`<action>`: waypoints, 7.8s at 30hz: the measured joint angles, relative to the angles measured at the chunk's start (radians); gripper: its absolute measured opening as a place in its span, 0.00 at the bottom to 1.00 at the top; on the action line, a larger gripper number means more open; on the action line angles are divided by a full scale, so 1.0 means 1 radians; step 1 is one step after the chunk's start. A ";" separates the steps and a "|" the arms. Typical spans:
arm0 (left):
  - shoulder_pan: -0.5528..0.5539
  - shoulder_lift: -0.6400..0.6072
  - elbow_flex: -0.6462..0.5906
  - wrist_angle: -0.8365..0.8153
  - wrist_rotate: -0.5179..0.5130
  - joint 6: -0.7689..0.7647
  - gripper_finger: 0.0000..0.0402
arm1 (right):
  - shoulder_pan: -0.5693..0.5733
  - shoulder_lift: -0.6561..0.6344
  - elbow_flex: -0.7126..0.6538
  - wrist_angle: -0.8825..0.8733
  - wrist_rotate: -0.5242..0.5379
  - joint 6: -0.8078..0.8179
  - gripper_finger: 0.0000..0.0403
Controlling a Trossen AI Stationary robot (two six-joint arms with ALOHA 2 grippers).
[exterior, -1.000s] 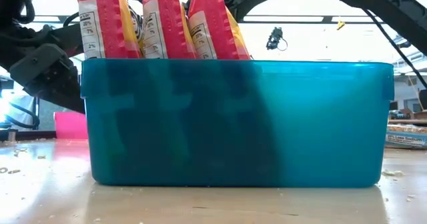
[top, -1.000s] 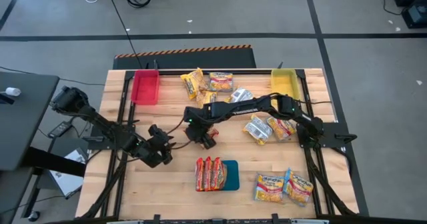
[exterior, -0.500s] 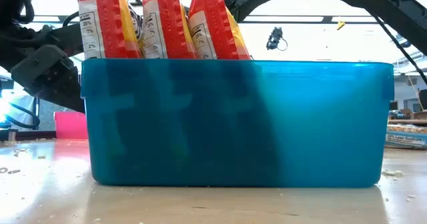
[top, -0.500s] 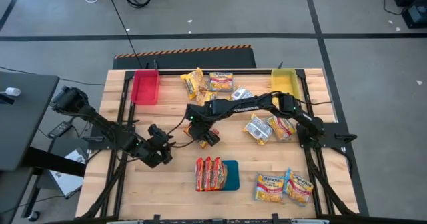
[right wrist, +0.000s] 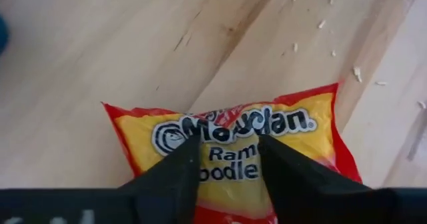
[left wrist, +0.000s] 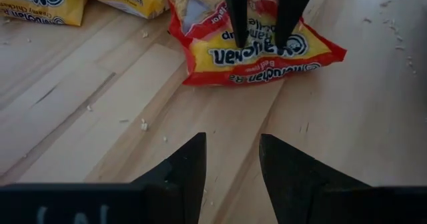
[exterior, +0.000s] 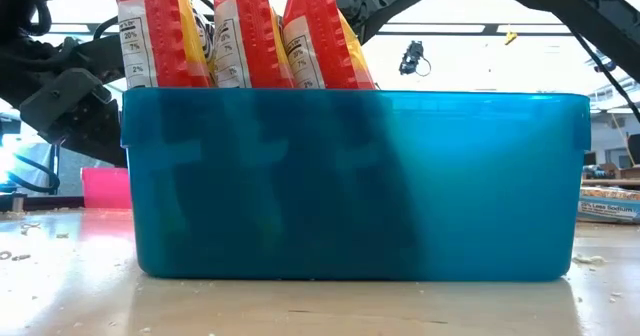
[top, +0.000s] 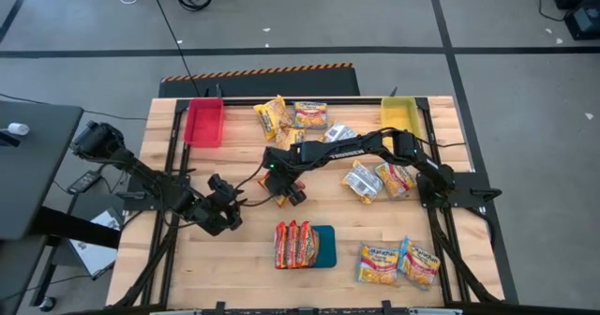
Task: Sort Maruchan noodles
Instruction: Put the red noodle pack into the blue bin, then put the yellow noodle pack into the yellow bin
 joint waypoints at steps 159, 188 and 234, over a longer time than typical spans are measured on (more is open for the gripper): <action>-0.206 0.197 0.001 0.678 0.248 0.460 0.20 | 0.487 -0.460 -0.555 -0.020 0.340 0.931 0.36; -0.208 0.042 0.001 0.589 0.102 0.629 0.15 | 0.250 -0.696 -0.405 -0.379 0.696 1.013 0.41; -0.206 0.043 0.001 0.517 0.166 0.564 0.15 | 0.444 -0.456 -0.853 -0.347 0.925 1.625 0.05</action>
